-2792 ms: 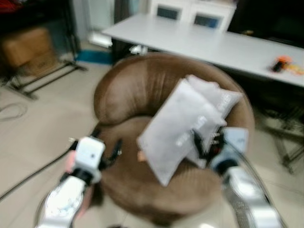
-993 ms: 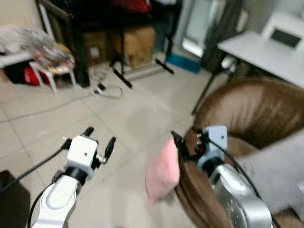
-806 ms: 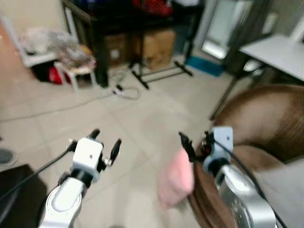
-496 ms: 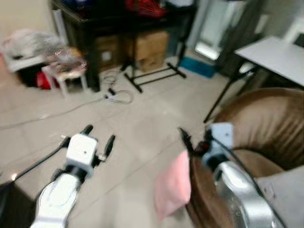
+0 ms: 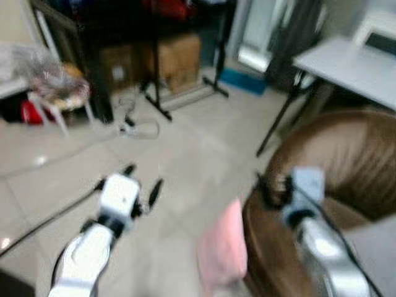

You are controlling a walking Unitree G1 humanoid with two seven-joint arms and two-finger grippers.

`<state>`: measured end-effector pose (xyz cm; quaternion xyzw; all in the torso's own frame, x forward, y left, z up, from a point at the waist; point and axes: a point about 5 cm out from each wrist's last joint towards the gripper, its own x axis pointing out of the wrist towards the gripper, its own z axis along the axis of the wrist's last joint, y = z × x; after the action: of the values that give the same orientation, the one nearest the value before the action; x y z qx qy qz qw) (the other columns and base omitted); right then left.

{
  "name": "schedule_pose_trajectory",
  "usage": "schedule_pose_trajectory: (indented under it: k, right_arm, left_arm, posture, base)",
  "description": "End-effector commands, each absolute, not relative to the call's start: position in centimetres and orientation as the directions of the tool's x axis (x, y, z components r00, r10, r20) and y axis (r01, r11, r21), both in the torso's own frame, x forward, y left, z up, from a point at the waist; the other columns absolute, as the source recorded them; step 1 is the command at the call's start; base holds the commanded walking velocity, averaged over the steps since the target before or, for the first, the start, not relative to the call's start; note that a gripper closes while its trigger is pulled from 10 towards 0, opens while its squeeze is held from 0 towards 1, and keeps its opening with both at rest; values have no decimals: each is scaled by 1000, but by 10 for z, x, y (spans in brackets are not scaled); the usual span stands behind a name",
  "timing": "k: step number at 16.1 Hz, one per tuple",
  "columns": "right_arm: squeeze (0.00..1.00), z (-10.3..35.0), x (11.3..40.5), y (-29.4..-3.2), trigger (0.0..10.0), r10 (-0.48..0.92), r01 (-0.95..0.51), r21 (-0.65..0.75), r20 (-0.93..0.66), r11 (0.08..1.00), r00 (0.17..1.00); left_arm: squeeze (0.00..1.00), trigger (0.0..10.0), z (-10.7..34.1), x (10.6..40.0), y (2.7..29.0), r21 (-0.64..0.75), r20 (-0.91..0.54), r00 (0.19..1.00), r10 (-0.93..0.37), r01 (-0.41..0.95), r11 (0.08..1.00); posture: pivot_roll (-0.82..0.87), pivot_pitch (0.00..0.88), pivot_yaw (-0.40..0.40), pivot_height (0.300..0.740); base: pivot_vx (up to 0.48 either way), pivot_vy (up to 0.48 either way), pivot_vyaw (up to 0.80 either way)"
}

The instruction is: Move the pillow to the sofa from floor

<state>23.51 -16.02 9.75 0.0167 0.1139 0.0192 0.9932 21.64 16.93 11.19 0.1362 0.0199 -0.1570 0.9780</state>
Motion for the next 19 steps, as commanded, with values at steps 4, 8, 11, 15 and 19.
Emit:
schedule_pose_trajectory:
  k: [4,8,11,15,19]
  right_arm:
    - [0,98,236,-166,10000,-7,24,79,-210,997,978]
    - [0,97,237,-161,10000,14,4,88,-203,996,979]
    - [0,97,237,-161,10000,18,1,92,-203,996,979]
    - [0,97,238,-159,10000,29,-10,95,-205,995,978]
    - [0,97,240,-151,10000,87,-70,89,-205,994,975]
  left_arm:
    - [0,10000,109,215,174,258,-96,954,-286,301,918]
    - [0,10000,110,218,174,262,-76,961,-266,277,924]
    - [0,10000,110,219,175,258,-76,964,-257,268,928]
    - [0,10000,110,220,175,251,-76,963,-259,270,929]
    - [0,10000,112,221,175,239,-66,963,-262,271,933]
  posture:
    - [20,0,-70,712]
    - [24,0,-75,670]
    - [25,0,-76,646]
    - [24,0,-74,608]
    - [27,0,-80,598]
  base:
    - [0,0,0]
    - [0,0,0]
    - [0,0,0]
    - [0,0,0]
    - [0,0,0]
